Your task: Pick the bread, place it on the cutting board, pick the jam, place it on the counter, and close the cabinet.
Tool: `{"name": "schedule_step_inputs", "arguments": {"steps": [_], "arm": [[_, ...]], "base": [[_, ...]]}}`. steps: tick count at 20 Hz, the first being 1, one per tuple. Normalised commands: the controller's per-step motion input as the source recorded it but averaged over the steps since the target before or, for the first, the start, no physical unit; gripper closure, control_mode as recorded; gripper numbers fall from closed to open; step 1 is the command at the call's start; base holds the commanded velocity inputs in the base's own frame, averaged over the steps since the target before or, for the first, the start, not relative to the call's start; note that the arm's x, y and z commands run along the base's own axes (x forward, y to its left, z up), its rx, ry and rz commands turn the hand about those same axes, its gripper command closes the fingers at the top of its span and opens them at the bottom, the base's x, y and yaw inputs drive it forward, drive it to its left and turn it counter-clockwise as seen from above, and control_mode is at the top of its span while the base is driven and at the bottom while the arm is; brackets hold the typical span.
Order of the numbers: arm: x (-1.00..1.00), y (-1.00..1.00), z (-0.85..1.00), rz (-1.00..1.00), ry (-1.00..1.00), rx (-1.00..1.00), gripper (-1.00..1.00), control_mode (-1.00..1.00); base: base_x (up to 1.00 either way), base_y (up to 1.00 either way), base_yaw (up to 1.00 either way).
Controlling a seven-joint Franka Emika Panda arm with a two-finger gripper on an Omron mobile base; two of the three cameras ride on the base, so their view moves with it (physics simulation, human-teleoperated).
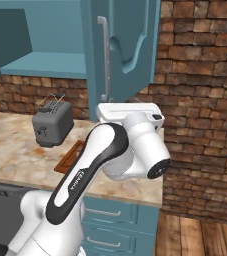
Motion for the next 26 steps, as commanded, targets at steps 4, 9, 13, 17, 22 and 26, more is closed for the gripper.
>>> {"name": "schedule_step_inputs", "arguments": {"steps": [4, 9, 13, 17, 22, 26], "arm": [[-0.11, 0.30, 0.09, 0.06, 0.00, 0.00, -1.00, -1.00], [-0.16, 0.31, 0.01, 0.07, 0.00, 0.00, -1.00, -1.00], [-0.19, 0.31, 0.00, 0.08, 0.00, 0.00, -1.00, -1.00], [-0.10, 0.31, 0.00, 0.07, 0.00, 0.00, -1.00, -1.00], [0.00, 0.24, 0.08, 0.06, 0.00, 0.00, -1.00, -1.00], [0.00, 0.23, 0.05, 0.06, 0.00, 0.00, -1.00, -1.00]], "base": [[0.00, 0.00, 0.00], [0.00, 0.00, 0.00], [0.00, 0.00, 0.00], [0.00, 0.00, 0.00], [0.00, 0.00, 0.00], [0.00, 0.00, 0.00]]}}
